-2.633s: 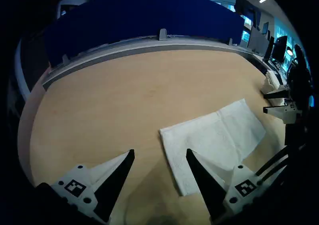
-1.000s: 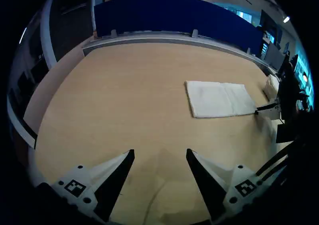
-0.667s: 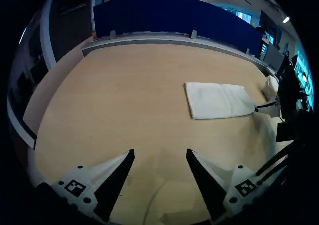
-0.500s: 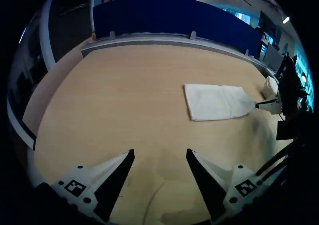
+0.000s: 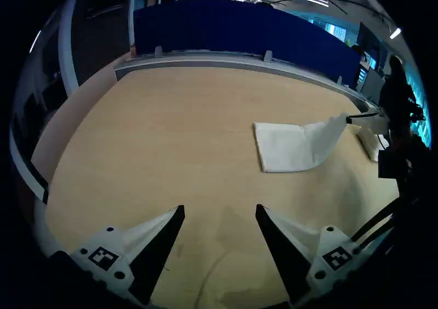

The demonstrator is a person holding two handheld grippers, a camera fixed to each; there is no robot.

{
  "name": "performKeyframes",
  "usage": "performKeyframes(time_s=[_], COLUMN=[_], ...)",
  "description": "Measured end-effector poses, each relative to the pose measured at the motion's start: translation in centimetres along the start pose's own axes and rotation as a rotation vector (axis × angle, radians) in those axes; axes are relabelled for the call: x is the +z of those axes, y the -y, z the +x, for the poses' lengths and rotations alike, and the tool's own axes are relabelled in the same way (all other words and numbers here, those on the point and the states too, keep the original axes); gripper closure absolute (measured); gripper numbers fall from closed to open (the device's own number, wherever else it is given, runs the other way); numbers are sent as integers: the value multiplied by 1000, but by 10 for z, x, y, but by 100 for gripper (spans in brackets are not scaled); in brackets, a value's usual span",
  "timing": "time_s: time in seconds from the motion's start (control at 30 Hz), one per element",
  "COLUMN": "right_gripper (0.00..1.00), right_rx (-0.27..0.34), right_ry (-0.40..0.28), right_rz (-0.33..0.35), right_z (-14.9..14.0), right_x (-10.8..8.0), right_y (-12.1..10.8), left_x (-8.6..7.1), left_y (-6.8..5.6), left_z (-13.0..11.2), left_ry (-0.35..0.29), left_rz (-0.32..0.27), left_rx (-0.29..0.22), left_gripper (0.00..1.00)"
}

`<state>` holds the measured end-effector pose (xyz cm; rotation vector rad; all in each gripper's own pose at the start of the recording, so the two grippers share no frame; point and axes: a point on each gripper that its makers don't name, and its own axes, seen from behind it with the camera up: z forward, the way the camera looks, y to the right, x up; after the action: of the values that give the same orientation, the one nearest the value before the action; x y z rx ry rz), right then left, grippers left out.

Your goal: Fold towel

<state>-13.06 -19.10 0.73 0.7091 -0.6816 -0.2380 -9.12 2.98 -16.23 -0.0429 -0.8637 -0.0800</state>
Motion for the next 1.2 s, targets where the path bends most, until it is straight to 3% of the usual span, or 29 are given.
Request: performKeyframes(time_s=[0.3, 0.67, 1.0, 1.2], right_gripper=[96, 96, 96, 95], right_rx=[-41, -100, -65, -29], right_ry=[1, 2, 92, 105], right_rz=[38, 140, 231, 245], right_z=[17, 34, -17, -24], right_x=[14, 60, 127, 135], right_y=[28, 112, 178, 179], left_x=[-6, -14, -19, -19], left_y=[2, 9, 12, 14], left_z=[4, 9, 5, 2], left_ry=[-22, -48, -60, -60], left_rz=[-2, 8, 17, 20], left_rx=[-20, -37, -66, -67], left_gripper=[4, 4, 4, 4])
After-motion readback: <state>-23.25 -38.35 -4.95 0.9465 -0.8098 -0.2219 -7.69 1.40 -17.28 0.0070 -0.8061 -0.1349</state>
